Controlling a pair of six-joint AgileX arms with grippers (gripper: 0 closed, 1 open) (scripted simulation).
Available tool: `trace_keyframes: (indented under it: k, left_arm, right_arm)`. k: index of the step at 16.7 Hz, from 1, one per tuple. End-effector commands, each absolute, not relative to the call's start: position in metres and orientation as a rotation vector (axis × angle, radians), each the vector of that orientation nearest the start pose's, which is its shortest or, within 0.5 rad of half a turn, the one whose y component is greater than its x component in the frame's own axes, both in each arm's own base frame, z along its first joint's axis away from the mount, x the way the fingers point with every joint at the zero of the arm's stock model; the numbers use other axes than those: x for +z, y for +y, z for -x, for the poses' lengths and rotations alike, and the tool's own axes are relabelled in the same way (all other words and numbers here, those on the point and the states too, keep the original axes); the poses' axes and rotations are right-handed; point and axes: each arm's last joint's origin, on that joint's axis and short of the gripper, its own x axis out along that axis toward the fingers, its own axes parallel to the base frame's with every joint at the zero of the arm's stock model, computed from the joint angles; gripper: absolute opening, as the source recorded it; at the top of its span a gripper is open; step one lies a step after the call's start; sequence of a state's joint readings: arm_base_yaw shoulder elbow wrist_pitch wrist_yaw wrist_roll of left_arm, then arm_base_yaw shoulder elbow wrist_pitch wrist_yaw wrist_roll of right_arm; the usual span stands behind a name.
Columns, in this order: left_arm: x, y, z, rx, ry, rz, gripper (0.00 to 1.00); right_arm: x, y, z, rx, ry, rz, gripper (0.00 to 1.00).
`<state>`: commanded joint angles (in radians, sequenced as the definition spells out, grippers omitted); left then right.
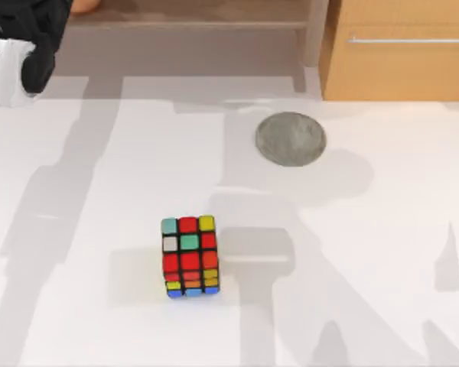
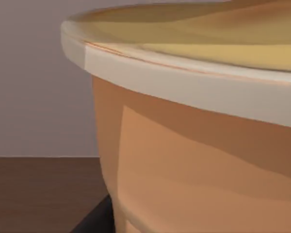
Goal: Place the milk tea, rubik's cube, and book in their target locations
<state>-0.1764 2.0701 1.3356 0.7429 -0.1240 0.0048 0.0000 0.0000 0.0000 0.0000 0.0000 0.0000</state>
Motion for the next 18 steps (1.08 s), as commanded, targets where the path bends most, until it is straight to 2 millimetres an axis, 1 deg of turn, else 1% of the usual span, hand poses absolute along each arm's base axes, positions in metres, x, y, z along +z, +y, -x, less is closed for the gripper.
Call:
trace_keyframes:
  k: [1, 3, 8, 10, 15, 16, 17, 18]
  left_arm:
    - [0.214, -0.075, -0.464, -0.029, -0.011, 0.011, 0.0]
    - [0.221, -0.075, -0.45, -0.028, -0.021, 0.013, 0.0]
    - [0.217, -0.072, -0.4, -0.029, 0.013, 0.007, 0.0]
    - [0.221, -0.072, -0.389, -0.029, -0.002, 0.009, 0.0]
    - [0.221, -0.071, -0.389, -0.025, -0.003, 0.007, 0.0]
    - [0.223, -0.076, -0.391, -0.03, -0.016, 0.005, 0.0]
    - [0.225, -0.085, -0.393, -0.041, -0.037, 0.002, 0.0]
    - [0.228, -0.099, -0.395, -0.056, -0.061, 0.0, 0.0]
  right_arm:
    - [0.16, -0.001, -0.106, 0.0, 0.0, 0.0, 1.0]
    - [0.16, -0.001, -0.106, 0.0, 0.0, 0.0, 1.0]
    - [0.16, -0.001, -0.106, 0.0, 0.0, 0.0, 1.0]
    - [0.16, -0.001, -0.106, 0.0, 0.0, 0.0, 1.0]
    - [0.16, -0.001, -0.106, 0.0, 0.0, 0.0, 1.0]
    - [0.16, -0.001, -0.106, 0.0, 0.0, 0.0, 1.0]
    - [0.16, -0.001, -0.106, 0.0, 0.0, 0.0, 1.0]
    - [0.16, -0.001, -0.106, 0.0, 0.0, 0.0, 1.0]
